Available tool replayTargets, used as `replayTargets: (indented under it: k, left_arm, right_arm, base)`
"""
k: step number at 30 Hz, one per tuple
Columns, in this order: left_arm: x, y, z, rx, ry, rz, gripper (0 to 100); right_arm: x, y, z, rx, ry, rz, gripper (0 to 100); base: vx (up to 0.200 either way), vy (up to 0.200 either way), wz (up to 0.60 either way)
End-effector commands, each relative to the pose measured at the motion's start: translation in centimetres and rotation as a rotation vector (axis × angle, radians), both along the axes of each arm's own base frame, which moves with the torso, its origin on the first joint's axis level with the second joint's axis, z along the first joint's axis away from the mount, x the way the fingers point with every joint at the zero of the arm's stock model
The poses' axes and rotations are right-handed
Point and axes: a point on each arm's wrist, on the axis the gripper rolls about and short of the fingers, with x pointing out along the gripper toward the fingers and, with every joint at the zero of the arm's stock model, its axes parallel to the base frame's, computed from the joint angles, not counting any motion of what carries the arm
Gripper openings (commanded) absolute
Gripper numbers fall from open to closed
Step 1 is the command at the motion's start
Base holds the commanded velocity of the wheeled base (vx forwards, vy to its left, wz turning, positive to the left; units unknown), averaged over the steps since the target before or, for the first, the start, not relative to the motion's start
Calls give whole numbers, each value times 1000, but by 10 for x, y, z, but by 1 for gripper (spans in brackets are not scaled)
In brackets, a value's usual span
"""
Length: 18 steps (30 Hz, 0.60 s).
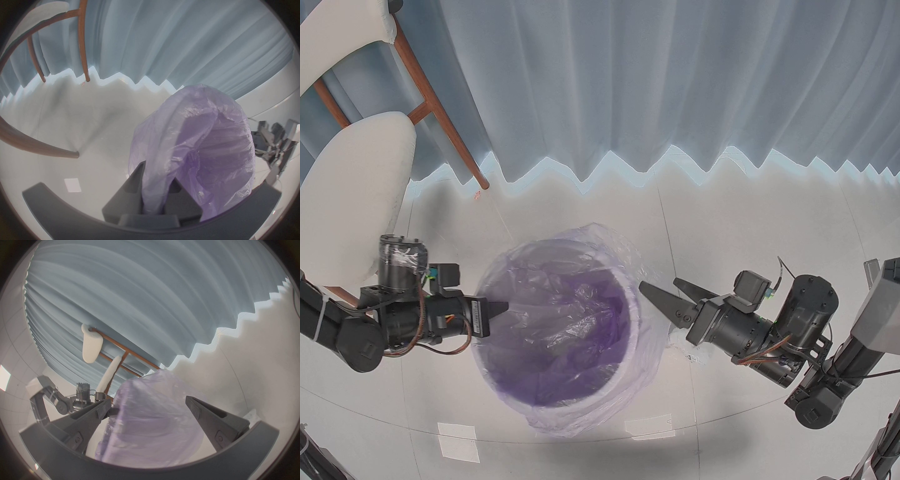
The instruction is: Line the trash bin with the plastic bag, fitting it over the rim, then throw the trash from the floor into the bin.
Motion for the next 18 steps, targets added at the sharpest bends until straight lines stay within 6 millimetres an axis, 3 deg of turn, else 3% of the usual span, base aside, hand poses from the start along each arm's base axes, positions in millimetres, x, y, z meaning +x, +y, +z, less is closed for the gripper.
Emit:
replayTargets:
  k: [1,5,8,18]
  left_arm:
    - [-20,48,13,-81,-77,31,0]
    - [-19,61,7,-113,-84,32,0]
    - [-20,68,7,-170,-91,3,0]
    - [-25,61,9,-249,-92,-23,0]
  right_arm:
    - [-2,-19,30,89,-42,1,100]
    - [-3,-27,36,88,-43,21,100]
    - [-6,-26,29,67,18,42,100]
    - [-13,-2,7,78,148,120,100]
  base:
    - [0,0,0]
    - [0,0,0]
    - [0,0,0]
    - [0,0,0]
